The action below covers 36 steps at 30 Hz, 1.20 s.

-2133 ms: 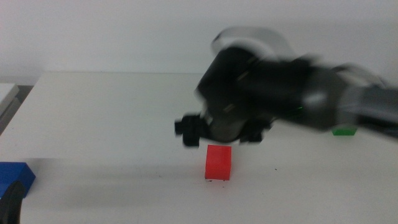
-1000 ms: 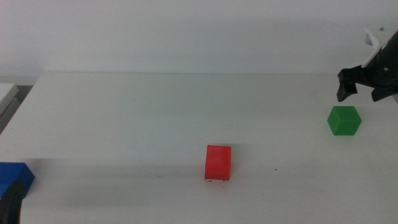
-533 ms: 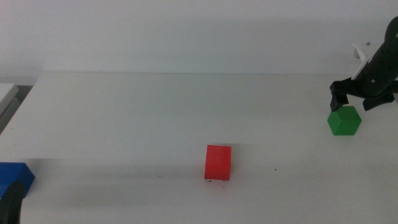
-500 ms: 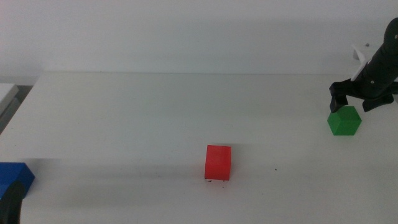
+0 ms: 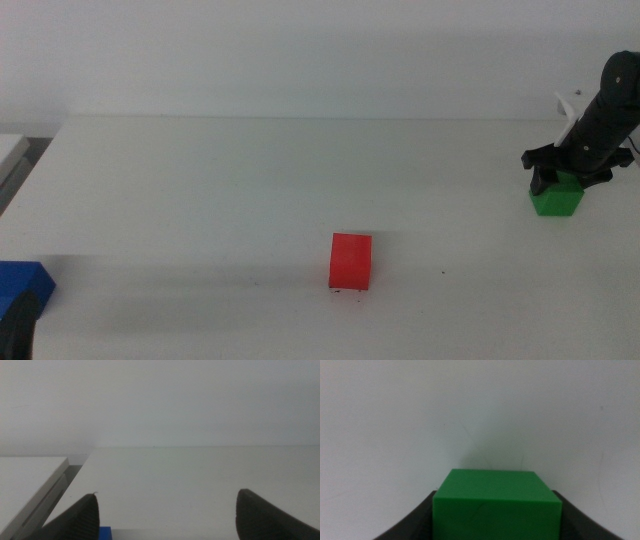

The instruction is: Stack red cubes first, then green, then blue cubes in a specific spot.

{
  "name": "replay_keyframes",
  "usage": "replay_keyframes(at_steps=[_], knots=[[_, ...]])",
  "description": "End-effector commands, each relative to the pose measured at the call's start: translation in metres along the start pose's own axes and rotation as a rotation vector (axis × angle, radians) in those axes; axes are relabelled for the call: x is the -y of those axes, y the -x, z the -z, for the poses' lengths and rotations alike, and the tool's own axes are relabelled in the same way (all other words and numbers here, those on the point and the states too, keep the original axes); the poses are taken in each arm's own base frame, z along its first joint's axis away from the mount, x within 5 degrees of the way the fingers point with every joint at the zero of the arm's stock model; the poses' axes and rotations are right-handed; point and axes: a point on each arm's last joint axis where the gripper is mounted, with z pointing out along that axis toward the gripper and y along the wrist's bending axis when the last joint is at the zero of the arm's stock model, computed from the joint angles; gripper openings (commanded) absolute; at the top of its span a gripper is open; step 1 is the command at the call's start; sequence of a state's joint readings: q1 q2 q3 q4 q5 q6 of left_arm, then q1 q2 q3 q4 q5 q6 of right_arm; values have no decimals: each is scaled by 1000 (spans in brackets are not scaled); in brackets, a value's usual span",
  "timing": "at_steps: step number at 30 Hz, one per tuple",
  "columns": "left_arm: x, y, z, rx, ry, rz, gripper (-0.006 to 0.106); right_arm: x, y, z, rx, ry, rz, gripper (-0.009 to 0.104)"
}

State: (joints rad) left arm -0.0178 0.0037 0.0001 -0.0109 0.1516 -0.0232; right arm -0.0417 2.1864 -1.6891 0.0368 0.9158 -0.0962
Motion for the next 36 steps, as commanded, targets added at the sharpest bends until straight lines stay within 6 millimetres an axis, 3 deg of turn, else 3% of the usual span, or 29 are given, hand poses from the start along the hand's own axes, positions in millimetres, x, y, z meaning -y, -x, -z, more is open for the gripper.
replay_keyframes(at_steps=[1, 6, 10, 13, 17, 21, 27, 36], knots=[[0, 1, 0, 16, -4, 9, 92, -1, 3, 23, 17, -14, -46, -2], [0, 1, 0, 16, -4, 9, 92, -47, 1, 90, 85, -67, -70, 11], [0, 1, 0, 16, -4, 9, 92, -111, -20, 142, 115, -59, -118, 10], [0, 1, 0, 16, -4, 9, 92, -162, -41, 157, 99, -45, -98, 10], [0, 1, 0, 16, -4, 9, 92, -228, -71, 160, 94, -5, -56, 10], [0, 1, 0, 16, -4, 9, 92, -267, -95, 160, 125, -15, -53, 10], [0, 1, 0, 16, -4, 9, 92, -293, -109, 146, 109, -20, -80, 10], [0, 1, 0, 16, -4, 9, 92, -312, -115, 117, 97, -61, -90, 10]])
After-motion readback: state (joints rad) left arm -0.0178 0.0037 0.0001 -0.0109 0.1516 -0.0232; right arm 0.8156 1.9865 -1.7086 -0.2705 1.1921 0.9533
